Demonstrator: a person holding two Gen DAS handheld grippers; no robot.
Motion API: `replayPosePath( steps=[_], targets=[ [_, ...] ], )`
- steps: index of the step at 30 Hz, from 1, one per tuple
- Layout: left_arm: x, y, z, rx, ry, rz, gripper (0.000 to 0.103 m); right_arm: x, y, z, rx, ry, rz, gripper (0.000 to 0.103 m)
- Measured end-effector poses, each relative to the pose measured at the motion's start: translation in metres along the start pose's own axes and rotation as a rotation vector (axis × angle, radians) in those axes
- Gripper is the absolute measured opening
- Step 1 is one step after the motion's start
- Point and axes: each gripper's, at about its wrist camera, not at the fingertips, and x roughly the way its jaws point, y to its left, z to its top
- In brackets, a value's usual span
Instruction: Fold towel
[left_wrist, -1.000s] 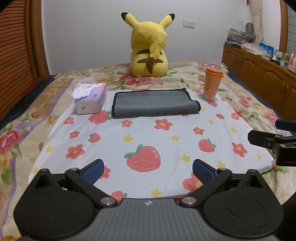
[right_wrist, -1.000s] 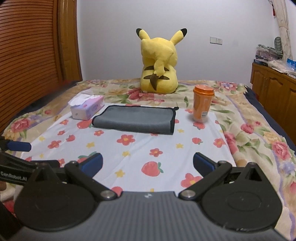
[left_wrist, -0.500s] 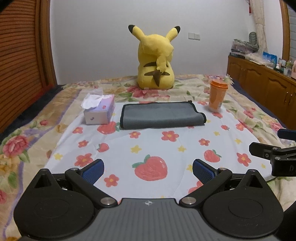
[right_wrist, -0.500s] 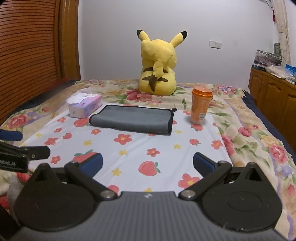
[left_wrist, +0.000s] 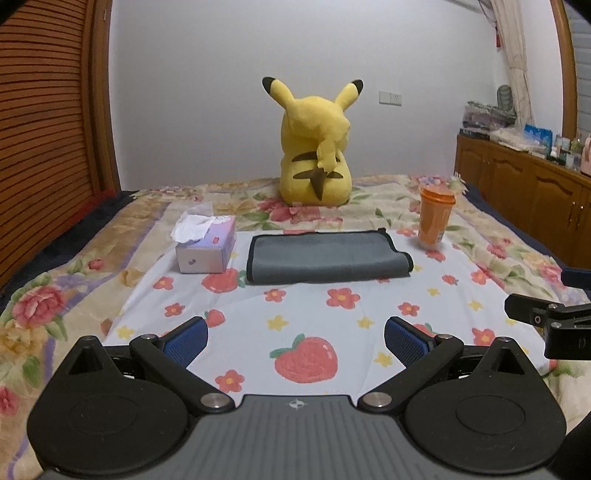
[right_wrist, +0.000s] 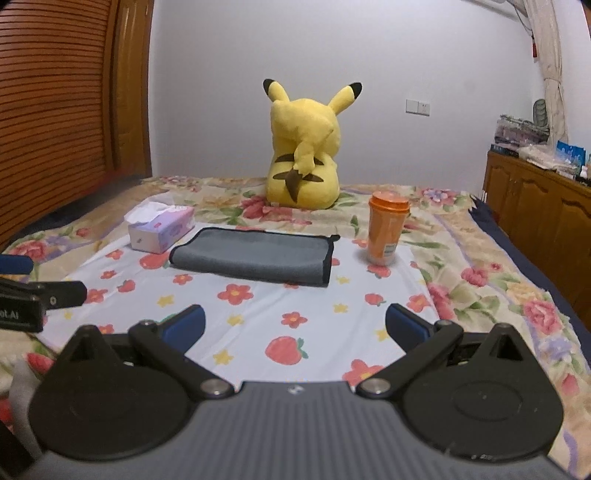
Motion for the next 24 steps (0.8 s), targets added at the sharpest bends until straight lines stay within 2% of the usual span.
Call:
replayPosePath(
  steps=[24],
  targets=[
    [-0.018, 0.006, 0.006, -0.016, -0.110, 0.022, 0.103, -0.017, -0.018, 0.002, 0.085, -0.108, -0.034, 0.103]
  ],
)
